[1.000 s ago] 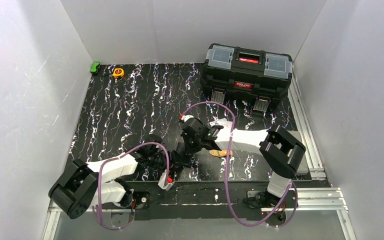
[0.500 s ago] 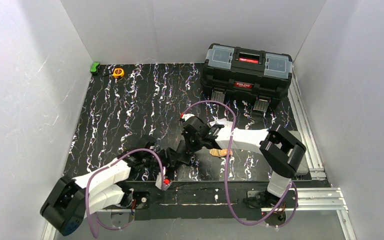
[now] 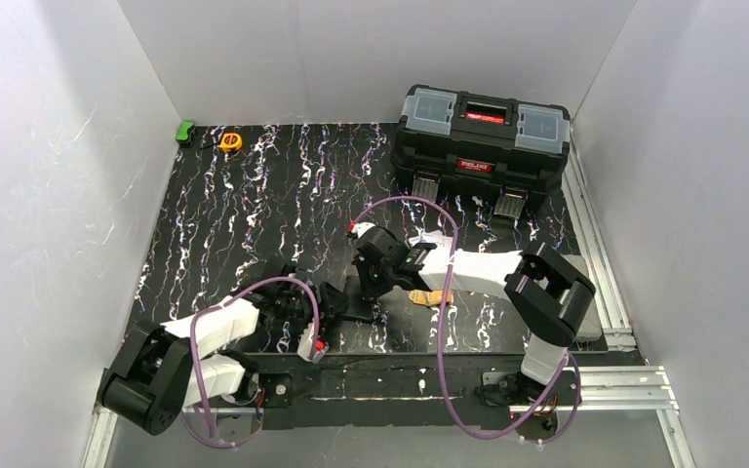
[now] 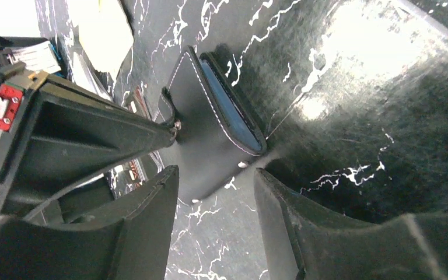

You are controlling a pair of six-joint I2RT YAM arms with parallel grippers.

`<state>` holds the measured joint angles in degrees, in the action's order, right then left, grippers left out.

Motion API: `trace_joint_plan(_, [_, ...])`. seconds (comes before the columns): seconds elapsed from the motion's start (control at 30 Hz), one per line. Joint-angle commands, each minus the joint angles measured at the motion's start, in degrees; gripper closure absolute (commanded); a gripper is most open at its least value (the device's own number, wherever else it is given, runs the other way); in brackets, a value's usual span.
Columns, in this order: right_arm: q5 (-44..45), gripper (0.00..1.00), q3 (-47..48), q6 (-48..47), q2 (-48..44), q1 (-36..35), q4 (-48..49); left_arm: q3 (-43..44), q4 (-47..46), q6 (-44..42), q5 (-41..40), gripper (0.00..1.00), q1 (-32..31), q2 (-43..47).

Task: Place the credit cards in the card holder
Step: Close the card holder at the center of the board.

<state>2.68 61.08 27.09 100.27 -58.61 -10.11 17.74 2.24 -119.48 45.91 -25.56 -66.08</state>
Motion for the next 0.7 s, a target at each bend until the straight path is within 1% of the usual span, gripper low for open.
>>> trace_joint_plan(0.0, [-2.3, 0.99, -0.3, -1.3, 2.9, -0.7, -1.0, -1.3, 2.7, -10.1, 3.7, 0.50, -1.4, -2.0])
trace_joint_plan(0.07, [-2.3, 0.99, -0.1, -1.9, 3.0, -0.6, -0.9, -1.3, 3.4, -12.2, 4.5, 0.52, -2.2, -2.8])
trace_joint_plan(0.2, [-2.3, 0.99, 0.1, -2.5, 2.4, -0.6, -1.3, 1.3, 7.7, -12.5, 4.5, 0.62, -4.2, -4.5])
trace_joint_plan(0.33, [-4.2, 0.99, -0.4, -2.3, 2.1, -0.6, -0.9, 4.0, 18.1, -16.0, 3.8, 0.71, -4.3, -5.5])
trace_joint_plan(0.43, [-4.4, 0.99, -0.4, -2.1, 1.8, -0.7, -0.8, 5.1, 22.9, -16.7, 2.3, 0.76, -4.8, -6.5])
trace_joint_plan(0.5, [-4.1, 0.99, -0.4, -2.0, 1.4, -0.6, -1.0, 5.2, 23.9, -16.2, 1.4, 0.76, -5.5, -6.9])
trace_joint_plan(0.6, [-3.2, 0.99, -0.4, -1.6, 0.3, -0.6, -2.0, 5.1, 23.8, -15.3, 0.4, 0.74, -5.9, -7.4])
trace_joint_plan(0.67, [-3.0, 0.92, -0.7, -1.1, -0.4, -0.6, -2.3, 4.9, 23.3, -14.6, -0.2, 0.72, -6.0, -7.6])
